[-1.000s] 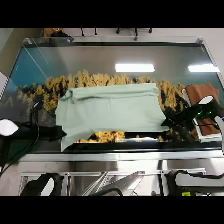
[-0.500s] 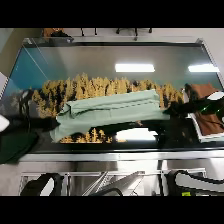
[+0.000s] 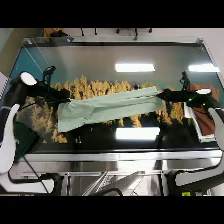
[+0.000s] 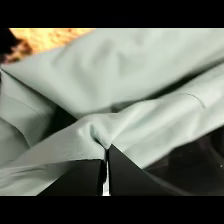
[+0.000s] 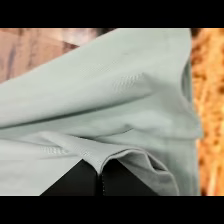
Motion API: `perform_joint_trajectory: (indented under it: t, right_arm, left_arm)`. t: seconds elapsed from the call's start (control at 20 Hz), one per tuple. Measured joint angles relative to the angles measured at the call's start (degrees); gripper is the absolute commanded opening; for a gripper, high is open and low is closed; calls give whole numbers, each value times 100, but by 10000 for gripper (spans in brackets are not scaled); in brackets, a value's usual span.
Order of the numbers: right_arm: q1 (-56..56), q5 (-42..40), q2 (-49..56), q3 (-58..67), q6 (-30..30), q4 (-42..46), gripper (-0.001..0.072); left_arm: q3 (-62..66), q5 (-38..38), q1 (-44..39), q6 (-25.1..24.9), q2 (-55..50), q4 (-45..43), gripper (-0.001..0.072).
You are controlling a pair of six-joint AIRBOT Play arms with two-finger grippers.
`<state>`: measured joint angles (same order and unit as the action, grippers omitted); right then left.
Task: Fold the shirts.
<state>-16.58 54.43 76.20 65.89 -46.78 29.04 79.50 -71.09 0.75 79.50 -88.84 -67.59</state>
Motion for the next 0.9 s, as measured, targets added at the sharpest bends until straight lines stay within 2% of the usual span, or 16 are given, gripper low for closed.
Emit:
perform_joint_trajectory:
  t: [0.05,0.1,0.2,0.25,0.3,0.5,0.8,0.85,0.9]
  right_arm:
    - [2,-76,160,61,72,-24,368]
    - [-7,-136,295,138,155,-50,405]
    - [-57,-144,448,348,295,-70,410]
    - [-103,-120,494,501,343,-68,451]
    - [-153,-74,527,651,361,-37,536]
    - [-278,87,715,1180,330,348,537]
    - [-122,343,1237,1394,273,538,516]
    - [-63,367,1305,1412,269,494,488]
    - [0,376,1366,1423,271,446,400]
  left_arm:
    - [164,-4,4,28,-251,-125,488]
    - [302,-17,13,55,-435,-201,670]
    - [575,-57,37,103,-708,-297,666]
    - [699,-94,46,105,-789,-337,666]
    - [839,-146,59,111,-852,-363,666]
    - [1366,-570,92,179,-966,-420,666]
    - [1690,-1128,-39,302,-981,-339,666]
    - [1703,-1163,-76,302,-981,-278,665]
    - [1714,-1178,-120,313,-981,-216,665]
